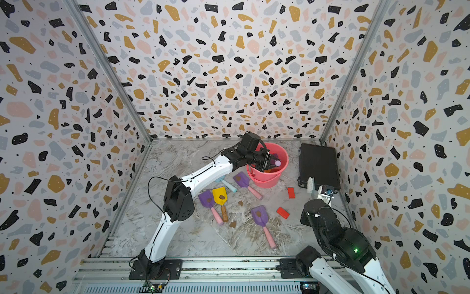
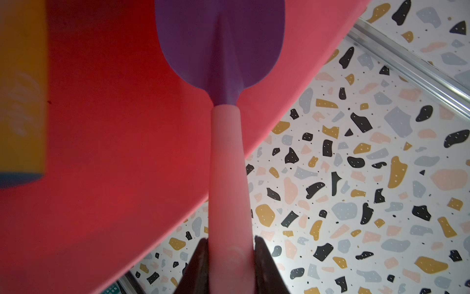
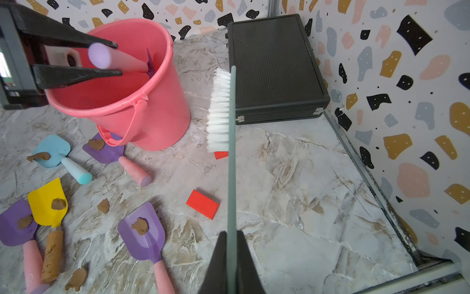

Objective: Brush the soil off the hand trowel and place it into the bucket
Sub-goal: Place the hand trowel in the bucket.

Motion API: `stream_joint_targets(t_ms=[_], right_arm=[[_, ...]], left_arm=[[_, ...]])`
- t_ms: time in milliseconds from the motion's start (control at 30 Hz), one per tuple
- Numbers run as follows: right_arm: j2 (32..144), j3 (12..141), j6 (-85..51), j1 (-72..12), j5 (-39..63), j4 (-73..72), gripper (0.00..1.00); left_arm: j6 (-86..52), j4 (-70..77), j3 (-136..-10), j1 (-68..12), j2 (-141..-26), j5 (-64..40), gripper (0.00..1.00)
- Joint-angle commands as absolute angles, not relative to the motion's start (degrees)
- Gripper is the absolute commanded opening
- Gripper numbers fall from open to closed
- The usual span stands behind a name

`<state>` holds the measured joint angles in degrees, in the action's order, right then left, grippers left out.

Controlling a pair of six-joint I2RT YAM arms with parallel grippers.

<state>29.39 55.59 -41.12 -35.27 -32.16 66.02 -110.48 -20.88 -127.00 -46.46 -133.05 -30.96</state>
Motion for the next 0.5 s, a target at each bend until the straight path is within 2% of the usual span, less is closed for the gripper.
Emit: stream_joint_targets(t_ms=[0, 333, 467], right_arm=[[28.92, 55.98, -41.02, -35.42, -32.08, 67.14, 0.00], [28.85, 56.60, -40.75, -35.42, -31.69, 67.42, 0.00], [28.49, 56.87, -40.36, -35.40, -31.92, 67.77, 0.00]], left_arm=[[-111.19, -21.20, -127.08, -46.58, -134.01, -29.82, 0.00], [-113.31, -27.51, -132.41, -46.71, -138.37, -29.01, 0.00], [-112.84, -28.49, -134.25, -46.89, -139.18, -28.37, 0.12]])
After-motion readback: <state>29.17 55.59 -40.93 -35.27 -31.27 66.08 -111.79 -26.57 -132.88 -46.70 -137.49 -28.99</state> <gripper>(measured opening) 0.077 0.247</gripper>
